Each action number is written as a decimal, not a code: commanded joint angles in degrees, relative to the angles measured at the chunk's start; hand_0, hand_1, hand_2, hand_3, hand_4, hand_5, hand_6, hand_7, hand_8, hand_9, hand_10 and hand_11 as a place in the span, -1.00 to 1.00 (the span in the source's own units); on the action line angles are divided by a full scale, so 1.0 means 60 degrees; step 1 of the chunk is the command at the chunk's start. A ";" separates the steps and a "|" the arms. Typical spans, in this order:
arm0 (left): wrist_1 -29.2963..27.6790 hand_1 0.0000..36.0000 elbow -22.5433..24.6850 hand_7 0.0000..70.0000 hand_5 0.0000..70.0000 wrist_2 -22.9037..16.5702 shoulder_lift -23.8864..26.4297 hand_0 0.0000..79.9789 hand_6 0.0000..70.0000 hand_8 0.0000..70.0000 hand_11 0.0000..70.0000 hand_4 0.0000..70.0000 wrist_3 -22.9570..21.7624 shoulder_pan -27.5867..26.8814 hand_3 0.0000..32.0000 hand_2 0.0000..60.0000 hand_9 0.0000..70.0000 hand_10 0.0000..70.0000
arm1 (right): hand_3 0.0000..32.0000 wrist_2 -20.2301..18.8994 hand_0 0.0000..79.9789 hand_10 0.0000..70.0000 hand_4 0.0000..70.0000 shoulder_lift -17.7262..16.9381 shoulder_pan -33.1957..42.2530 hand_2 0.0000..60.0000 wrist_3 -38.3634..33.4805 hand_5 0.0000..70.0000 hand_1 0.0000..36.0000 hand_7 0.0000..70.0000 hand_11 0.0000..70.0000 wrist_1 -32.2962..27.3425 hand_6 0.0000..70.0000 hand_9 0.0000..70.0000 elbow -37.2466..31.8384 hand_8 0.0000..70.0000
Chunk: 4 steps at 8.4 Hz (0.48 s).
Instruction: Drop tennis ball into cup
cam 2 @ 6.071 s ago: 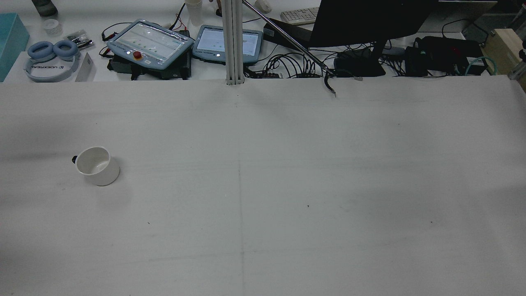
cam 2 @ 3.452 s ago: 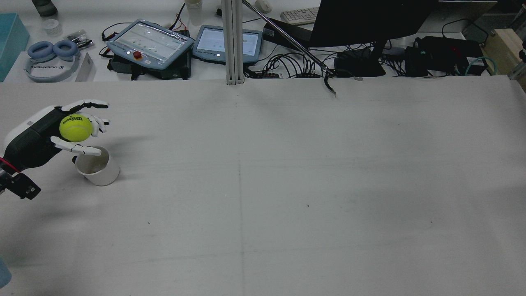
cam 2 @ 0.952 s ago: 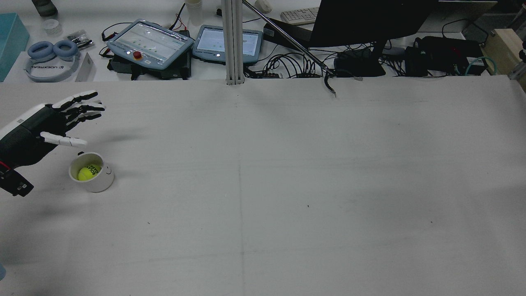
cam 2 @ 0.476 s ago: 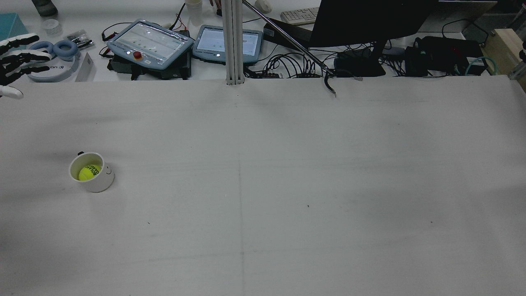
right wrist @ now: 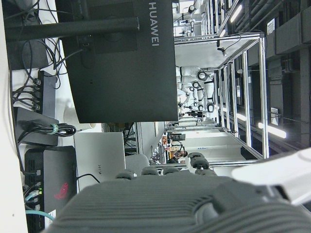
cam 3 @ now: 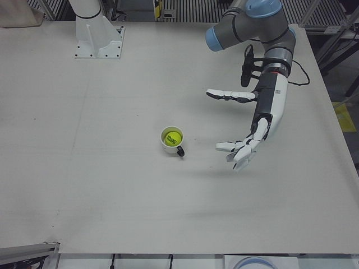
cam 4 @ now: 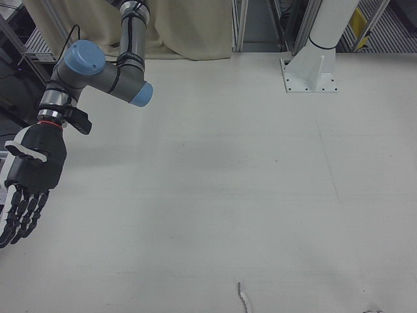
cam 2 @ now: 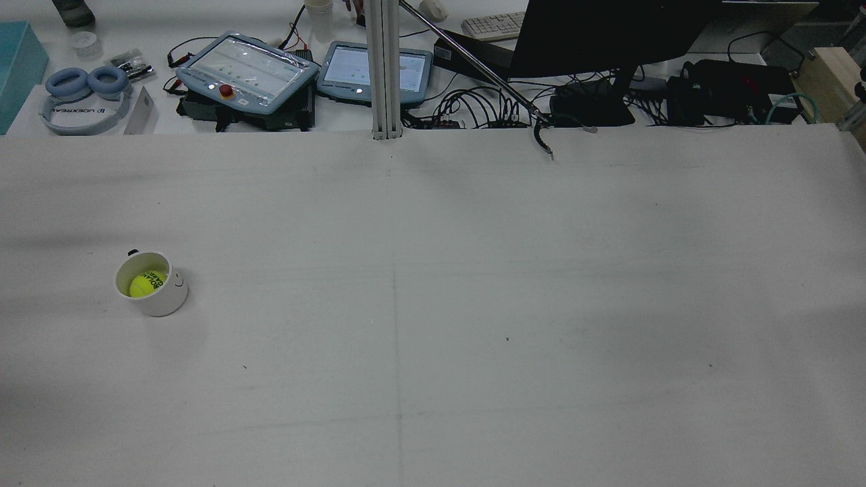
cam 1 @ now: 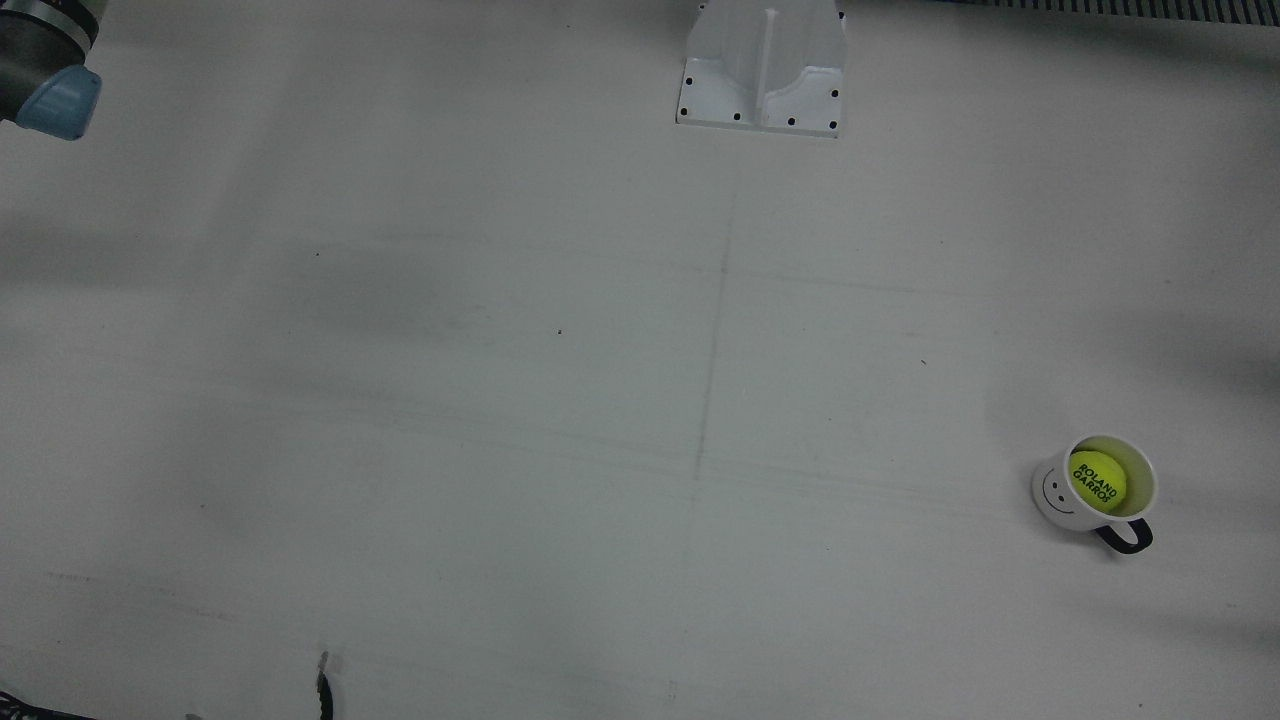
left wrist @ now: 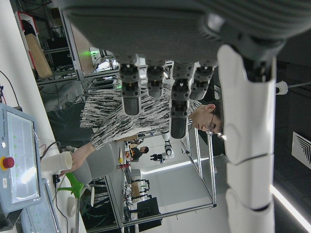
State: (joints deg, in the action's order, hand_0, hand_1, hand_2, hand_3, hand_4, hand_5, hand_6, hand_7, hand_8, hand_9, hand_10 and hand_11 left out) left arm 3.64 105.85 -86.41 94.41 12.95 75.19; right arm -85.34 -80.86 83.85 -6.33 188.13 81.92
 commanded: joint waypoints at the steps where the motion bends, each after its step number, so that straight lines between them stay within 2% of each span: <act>1: 0.0053 0.35 -0.0196 -0.28 -0.59 -0.0042 -0.0047 0.59 0.01 -0.63 -0.27 -0.60 -0.0049 0.0197 -1.00 -0.98 -0.57 -0.55 | -1.00 0.0000 -1.00 -1.00 -1.00 0.0000 0.0000 -1.00 0.0000 -1.00 -1.00 -1.00 -1.00 -0.0007 -1.00 -1.00 0.0000 -1.00; 2: 0.0053 0.34 -0.0225 -0.33 -0.55 -0.0042 -0.0061 0.60 0.19 -0.59 -0.27 -0.61 -0.0049 0.0197 -1.00 -0.98 -0.58 -0.55 | -1.00 0.0000 -1.00 -1.00 -1.00 0.0000 0.0000 -1.00 0.0000 -1.00 -1.00 -1.00 -1.00 0.0008 -1.00 -1.00 0.0000 -1.00; 3: 0.0038 0.40 -0.0240 -0.25 -0.63 -0.0042 -0.0076 0.62 -0.21 -0.67 -0.27 -0.63 -0.0049 0.0183 -1.00 -1.00 -0.57 -0.55 | -1.00 0.0000 -1.00 -1.00 -1.00 0.0000 0.0000 -1.00 0.0000 -1.00 -1.00 -1.00 -1.00 0.0008 -1.00 -1.00 0.0000 -1.00; 4: 0.0053 0.40 -0.0211 -0.27 -0.60 -0.0042 -0.0076 0.63 -0.10 -0.66 -0.27 -0.65 -0.0049 0.0168 -1.00 -1.00 -0.58 -0.55 | -1.00 0.0000 -1.00 -1.00 -1.00 0.0000 0.0000 -1.00 0.0000 -1.00 -1.00 -1.00 -1.00 -0.0007 -1.00 -1.00 0.0000 -1.00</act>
State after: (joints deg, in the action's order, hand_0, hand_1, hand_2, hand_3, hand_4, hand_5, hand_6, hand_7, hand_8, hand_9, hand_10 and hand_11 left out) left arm 3.92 104.60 -86.65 94.05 12.68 76.28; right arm -85.34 -80.86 83.85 -6.33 188.15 81.91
